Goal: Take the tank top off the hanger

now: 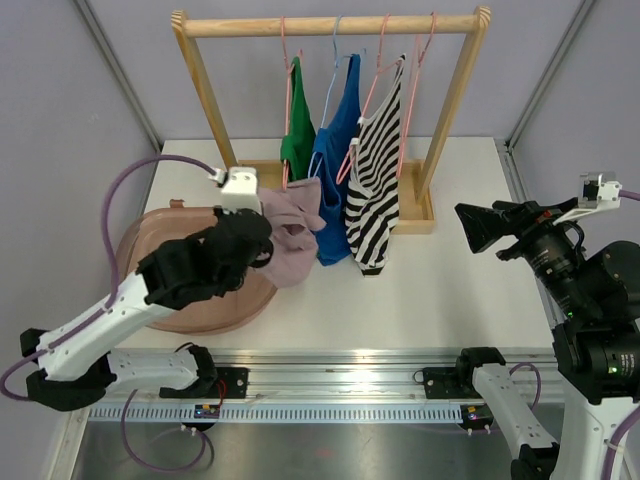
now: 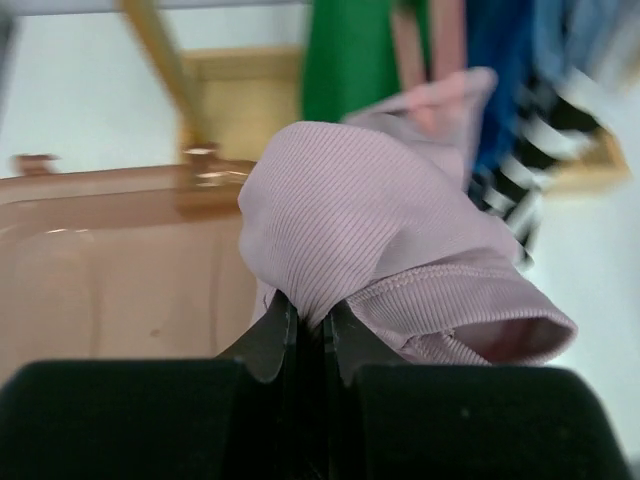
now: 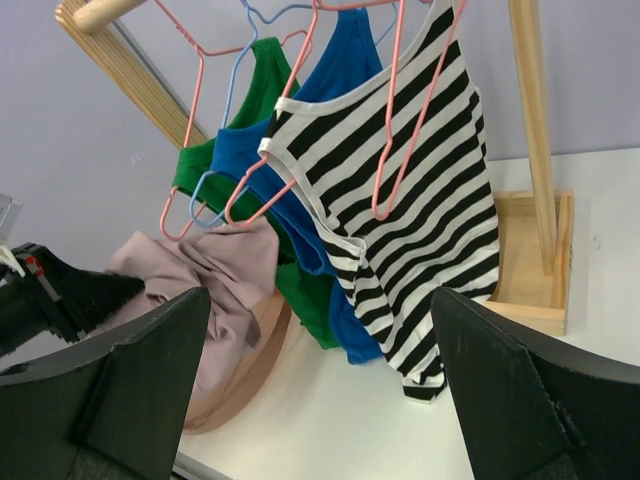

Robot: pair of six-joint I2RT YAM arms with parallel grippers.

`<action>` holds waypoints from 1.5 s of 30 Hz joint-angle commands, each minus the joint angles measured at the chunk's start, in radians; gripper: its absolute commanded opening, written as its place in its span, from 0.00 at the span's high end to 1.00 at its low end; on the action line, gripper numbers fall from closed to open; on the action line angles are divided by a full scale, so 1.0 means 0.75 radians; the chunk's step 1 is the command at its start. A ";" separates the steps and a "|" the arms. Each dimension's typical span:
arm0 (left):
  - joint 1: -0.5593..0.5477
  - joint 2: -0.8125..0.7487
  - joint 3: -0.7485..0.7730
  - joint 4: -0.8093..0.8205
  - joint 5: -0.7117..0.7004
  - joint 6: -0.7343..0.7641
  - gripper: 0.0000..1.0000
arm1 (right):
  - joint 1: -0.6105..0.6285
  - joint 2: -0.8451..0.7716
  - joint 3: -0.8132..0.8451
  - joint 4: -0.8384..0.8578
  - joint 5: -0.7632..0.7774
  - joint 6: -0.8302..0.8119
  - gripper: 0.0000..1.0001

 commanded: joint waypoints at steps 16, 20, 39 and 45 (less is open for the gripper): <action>0.954 -0.104 -0.189 -0.075 0.423 0.138 1.00 | -0.007 0.448 0.274 0.404 -0.374 0.326 0.00; 1.039 -0.116 -0.292 -0.055 0.509 0.163 0.78 | 0.006 0.648 0.450 0.335 -0.458 0.370 0.08; 1.039 -0.489 -0.609 0.207 0.787 0.261 0.01 | 0.732 1.497 1.417 -0.236 0.910 -0.076 0.31; 1.039 -0.480 -0.615 0.217 0.820 0.281 0.01 | 0.748 1.689 1.577 -0.263 1.178 -0.174 0.34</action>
